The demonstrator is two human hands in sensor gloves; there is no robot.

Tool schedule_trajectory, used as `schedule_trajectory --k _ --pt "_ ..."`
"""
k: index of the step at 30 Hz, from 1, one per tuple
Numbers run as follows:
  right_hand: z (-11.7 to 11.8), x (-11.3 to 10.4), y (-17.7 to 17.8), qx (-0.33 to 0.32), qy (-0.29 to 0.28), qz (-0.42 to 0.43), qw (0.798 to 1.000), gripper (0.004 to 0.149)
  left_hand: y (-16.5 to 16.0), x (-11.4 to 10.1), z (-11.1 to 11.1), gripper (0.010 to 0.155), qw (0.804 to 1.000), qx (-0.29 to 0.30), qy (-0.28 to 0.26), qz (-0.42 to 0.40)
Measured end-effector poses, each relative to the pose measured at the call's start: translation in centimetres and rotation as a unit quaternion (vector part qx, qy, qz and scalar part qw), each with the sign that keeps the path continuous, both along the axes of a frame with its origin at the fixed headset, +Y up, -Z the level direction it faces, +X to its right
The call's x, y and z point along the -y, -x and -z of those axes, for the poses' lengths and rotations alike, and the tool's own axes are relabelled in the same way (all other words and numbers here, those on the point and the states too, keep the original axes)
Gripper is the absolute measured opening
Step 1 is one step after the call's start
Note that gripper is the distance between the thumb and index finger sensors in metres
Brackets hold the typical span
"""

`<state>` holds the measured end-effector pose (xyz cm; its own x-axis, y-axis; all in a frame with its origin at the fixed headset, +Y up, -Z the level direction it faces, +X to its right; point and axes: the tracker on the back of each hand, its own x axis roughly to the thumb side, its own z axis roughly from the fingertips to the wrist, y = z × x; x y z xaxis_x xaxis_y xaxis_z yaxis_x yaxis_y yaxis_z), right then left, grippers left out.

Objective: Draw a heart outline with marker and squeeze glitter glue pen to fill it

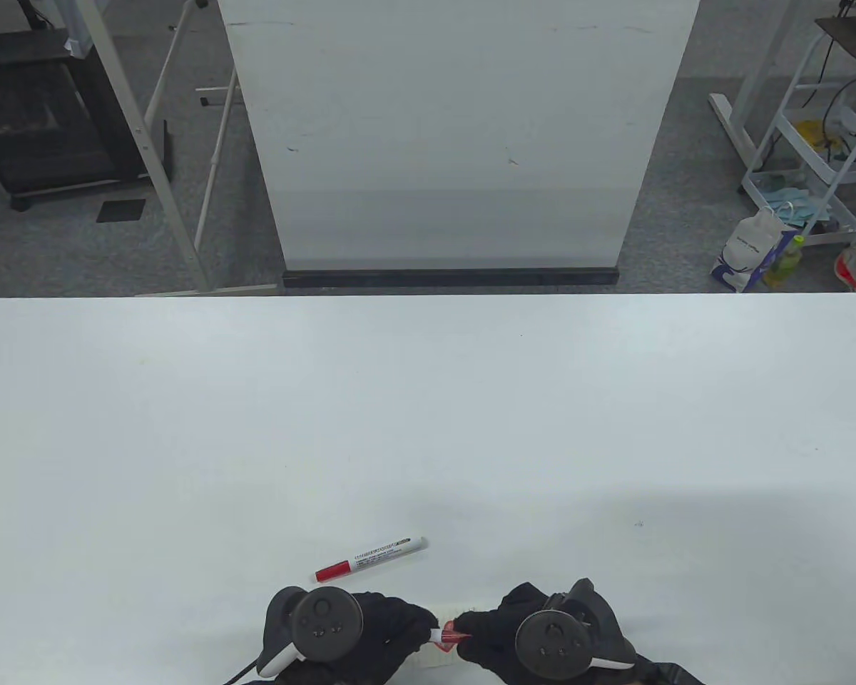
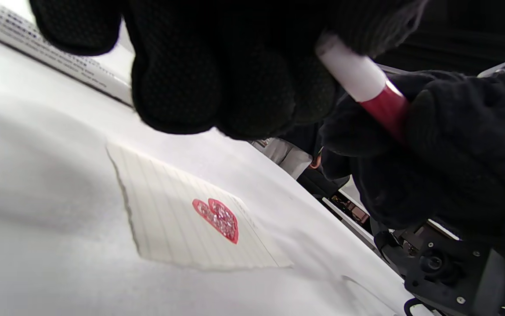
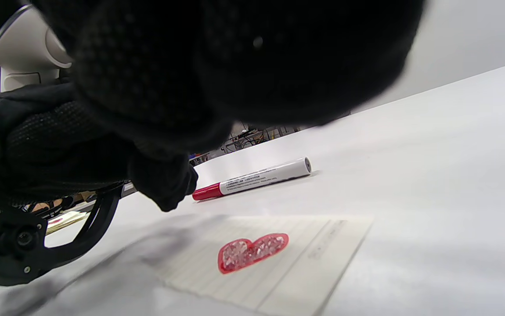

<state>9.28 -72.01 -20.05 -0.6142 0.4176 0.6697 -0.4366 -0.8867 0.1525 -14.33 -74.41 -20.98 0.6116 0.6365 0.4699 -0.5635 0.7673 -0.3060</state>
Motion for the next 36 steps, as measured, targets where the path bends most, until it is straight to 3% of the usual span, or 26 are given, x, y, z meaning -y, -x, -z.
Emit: schedule_trajectory --k 13,22,25,26,29,36 --pt "0.3 0.2 0.0 0.001 0.048 0.024 0.999 0.049 -0.5 -1.3 -1.0 0.045 0.992 0.022 -0.115 0.054" --pt "0.5 0.2 -0.1 0.009 0.068 0.034 0.997 0.050 -0.6 -1.8 -1.9 0.045 0.970 0.010 -0.229 0.078" --pt "0.3 0.1 -0.2 0.016 0.034 0.028 0.999 0.051 -0.6 -2.1 -2.0 0.044 0.964 -0.002 -0.248 0.098" --pt "0.1 0.0 -0.2 0.019 -0.016 0.003 1.000 0.052 -0.6 -2.1 -2.0 0.044 0.966 -0.006 -0.241 0.098" --pt "-0.3 -0.3 -0.2 0.028 -0.060 -0.013 0.998 0.054 -0.7 -1.9 -1.9 0.045 0.969 -0.008 -0.228 0.097" --pt "-1.4 -0.7 0.4 0.027 -0.198 -0.087 0.976 0.054 -0.7 -1.9 -1.8 0.046 0.972 -0.014 -0.215 0.099"
